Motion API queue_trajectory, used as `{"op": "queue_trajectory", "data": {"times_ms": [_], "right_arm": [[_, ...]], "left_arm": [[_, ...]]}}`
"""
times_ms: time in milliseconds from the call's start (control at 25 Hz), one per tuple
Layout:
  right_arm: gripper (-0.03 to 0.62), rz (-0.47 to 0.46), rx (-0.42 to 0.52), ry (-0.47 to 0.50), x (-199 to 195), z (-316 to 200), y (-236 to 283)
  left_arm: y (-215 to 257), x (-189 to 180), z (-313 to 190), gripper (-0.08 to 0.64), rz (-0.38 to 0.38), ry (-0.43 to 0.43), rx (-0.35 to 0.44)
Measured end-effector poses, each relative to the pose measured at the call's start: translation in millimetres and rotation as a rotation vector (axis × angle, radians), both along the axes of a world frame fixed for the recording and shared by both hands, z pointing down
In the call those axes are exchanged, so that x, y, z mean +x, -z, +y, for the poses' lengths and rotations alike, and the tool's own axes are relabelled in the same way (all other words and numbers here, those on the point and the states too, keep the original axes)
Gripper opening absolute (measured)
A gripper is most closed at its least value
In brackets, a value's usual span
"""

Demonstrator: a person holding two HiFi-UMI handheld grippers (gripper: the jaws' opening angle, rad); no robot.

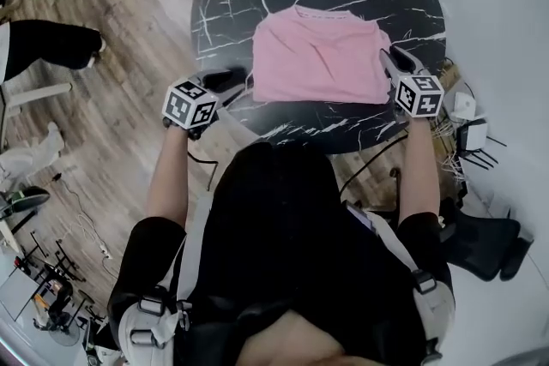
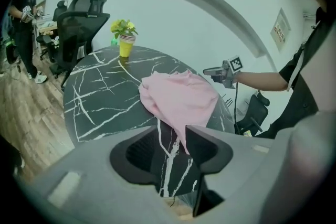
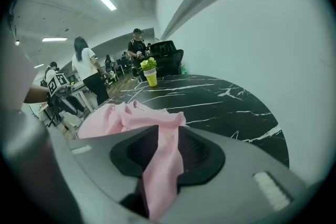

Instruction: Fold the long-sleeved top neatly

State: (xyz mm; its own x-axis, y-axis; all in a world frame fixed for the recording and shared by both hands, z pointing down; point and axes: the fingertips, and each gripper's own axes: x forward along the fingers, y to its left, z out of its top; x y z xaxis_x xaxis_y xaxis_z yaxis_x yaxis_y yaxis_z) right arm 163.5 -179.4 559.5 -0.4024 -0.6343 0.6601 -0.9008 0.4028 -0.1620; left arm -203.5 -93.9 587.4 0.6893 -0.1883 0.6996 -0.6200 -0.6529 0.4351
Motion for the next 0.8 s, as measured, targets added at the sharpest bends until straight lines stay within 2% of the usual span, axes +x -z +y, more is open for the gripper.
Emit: {"op": "queue_trajectory", "data": {"times_ms": [160, 400, 560, 800], "right_arm": [[0.124, 0.034, 0.006, 0.010, -4, -8, -4], [0.140, 0.095, -0.006, 0.037, -3, -22, -17], [0.140, 0.121, -0.034, 0.106, -3, -30, -24], [0.147, 0.145, -0.070, 0.180, -2, -50, -36]], "left_arm": [[9, 7, -30, 0.181, 0.034, 0.042, 0.051], [8, 35, -80, 0.179, 0.022, 0.089, 0.128], [1, 53, -103, 0.179, -0.022, 0.076, 0.134], [-9, 64, -128, 0.179, -0.046, 0.094, 0.124]]}}
